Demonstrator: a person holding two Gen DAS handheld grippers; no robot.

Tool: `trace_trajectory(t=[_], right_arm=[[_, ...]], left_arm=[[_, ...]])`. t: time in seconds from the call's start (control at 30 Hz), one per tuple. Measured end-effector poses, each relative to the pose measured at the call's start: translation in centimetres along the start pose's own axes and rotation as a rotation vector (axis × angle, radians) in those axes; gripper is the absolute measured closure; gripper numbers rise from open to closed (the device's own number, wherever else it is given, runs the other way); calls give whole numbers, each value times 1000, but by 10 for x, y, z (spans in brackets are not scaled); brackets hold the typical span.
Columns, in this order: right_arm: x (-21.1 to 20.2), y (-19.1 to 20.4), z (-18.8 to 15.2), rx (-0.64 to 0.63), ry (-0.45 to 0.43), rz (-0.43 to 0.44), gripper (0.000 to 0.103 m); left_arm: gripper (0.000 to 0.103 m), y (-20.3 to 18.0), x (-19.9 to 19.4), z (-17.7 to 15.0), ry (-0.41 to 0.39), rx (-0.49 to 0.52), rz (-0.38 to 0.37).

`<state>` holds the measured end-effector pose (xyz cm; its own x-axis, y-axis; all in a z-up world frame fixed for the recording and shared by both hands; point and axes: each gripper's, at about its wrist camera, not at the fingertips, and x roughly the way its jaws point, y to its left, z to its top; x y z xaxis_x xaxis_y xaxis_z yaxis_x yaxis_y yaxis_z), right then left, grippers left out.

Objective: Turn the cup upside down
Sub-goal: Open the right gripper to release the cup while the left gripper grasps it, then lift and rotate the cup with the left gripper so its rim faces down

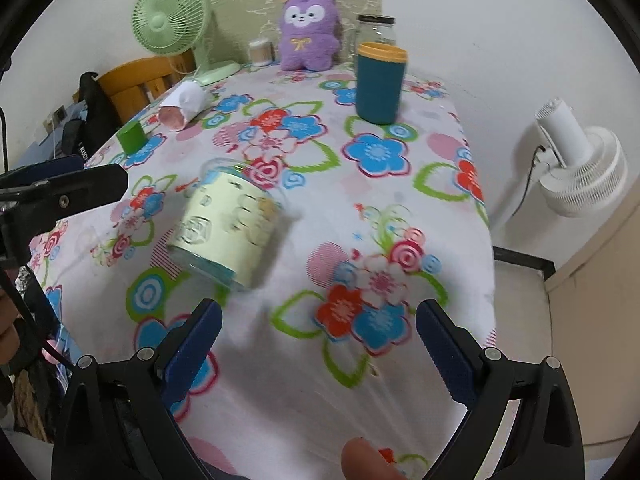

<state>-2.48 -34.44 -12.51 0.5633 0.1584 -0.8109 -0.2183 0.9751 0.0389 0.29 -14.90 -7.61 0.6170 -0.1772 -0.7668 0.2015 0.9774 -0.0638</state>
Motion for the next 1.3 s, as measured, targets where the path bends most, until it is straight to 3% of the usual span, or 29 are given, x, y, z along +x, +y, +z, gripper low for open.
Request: trace_trajectory(t=[0.37, 0.83, 1.3], right_arm=[[2, -42, -20, 62, 18, -18, 4], [9, -53, -28, 82, 27, -2, 4], [5, -36, -22, -53, -42, 59, 4]], left_arm=[[0, -40, 26, 1, 51, 20, -18], [0, -56, 57, -5, 119, -1, -12], [0, -61, 78, -8, 171, -16, 0]])
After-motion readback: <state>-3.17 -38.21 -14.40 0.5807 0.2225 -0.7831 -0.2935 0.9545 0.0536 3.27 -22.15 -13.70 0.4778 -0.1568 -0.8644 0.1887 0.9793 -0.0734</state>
